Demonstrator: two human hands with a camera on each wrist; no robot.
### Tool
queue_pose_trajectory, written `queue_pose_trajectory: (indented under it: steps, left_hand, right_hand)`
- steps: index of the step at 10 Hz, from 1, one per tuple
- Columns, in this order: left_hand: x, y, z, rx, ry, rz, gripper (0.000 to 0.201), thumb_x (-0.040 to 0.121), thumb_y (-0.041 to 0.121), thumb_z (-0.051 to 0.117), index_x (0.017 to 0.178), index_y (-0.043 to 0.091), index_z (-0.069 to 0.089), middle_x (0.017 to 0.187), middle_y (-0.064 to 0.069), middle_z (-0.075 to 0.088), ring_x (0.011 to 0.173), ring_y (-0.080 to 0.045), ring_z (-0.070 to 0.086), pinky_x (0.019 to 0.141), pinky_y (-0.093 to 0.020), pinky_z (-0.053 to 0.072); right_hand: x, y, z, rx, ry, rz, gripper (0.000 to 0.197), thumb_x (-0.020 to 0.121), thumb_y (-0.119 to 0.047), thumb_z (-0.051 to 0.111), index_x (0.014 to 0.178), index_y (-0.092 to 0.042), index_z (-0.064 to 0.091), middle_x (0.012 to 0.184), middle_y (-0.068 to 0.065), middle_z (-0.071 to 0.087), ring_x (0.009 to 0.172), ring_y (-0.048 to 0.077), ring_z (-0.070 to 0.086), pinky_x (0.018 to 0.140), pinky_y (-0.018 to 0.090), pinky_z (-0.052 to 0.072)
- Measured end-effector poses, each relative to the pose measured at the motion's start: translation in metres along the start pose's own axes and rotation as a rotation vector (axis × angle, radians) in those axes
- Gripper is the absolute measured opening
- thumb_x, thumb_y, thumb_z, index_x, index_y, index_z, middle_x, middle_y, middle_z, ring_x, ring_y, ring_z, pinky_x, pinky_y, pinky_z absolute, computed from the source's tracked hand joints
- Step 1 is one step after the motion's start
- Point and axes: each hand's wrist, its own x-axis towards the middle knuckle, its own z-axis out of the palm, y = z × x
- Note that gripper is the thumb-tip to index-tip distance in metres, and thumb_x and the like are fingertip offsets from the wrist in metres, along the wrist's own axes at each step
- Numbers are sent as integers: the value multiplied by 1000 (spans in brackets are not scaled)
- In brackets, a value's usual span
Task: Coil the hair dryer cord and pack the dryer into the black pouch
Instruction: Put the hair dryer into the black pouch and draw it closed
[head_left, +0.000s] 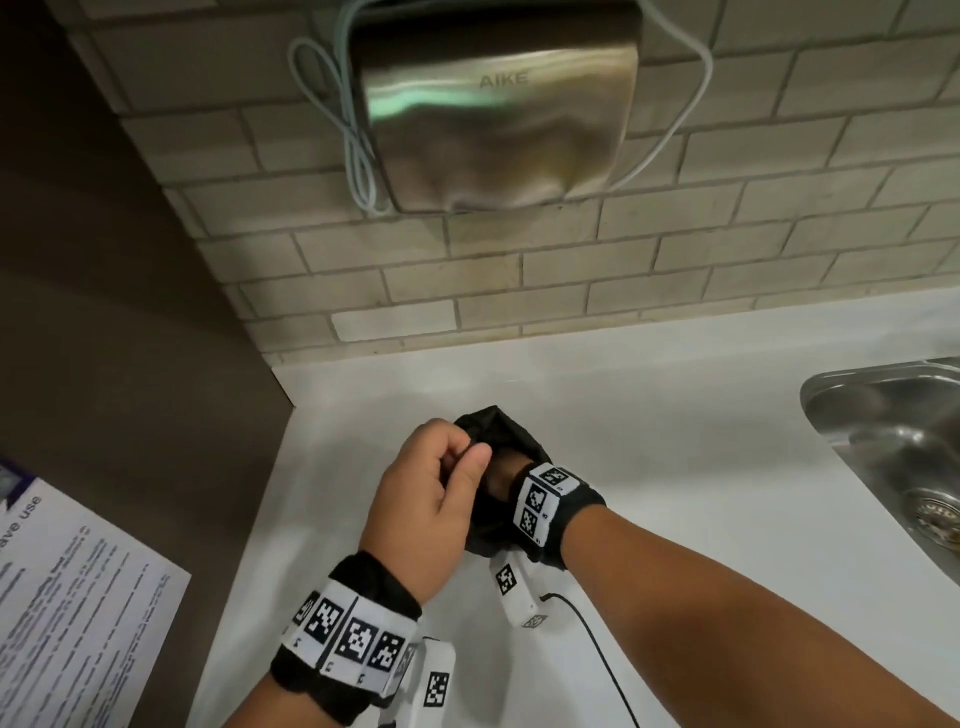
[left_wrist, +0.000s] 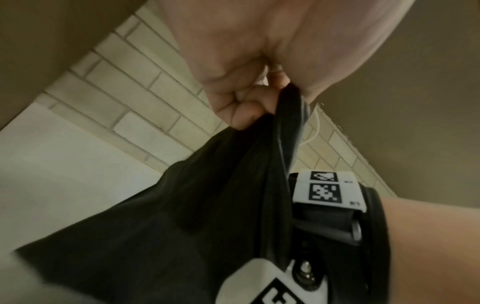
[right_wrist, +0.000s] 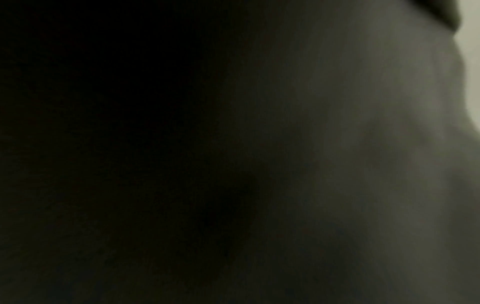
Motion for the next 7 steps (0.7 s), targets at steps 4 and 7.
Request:
queue_pose_trajectory:
  steps: [4, 7]
  left_hand:
    - [37, -22, -35, -621, 371, -505, 19, 101, 21, 61, 84, 11, 58, 93, -22, 73, 78, -27, 80, 81, -38, 62]
    - [37, -43, -66, 245, 153, -279, 13, 84, 16, 70, 83, 14, 57, 91, -7, 60, 77, -16, 58, 66, -24, 42]
  right_hand:
    - [-91, -59, -65, -401, -158, -277, 54, 101, -71, 31, 118, -35, 67, 112, -6, 71, 105, 14, 65, 104, 31, 46]
    - [-94, -53, -92, -1084, 118, -584, 25, 104, -35, 54, 123, -26, 68, 143, 11, 46, 135, 34, 43, 113, 39, 39]
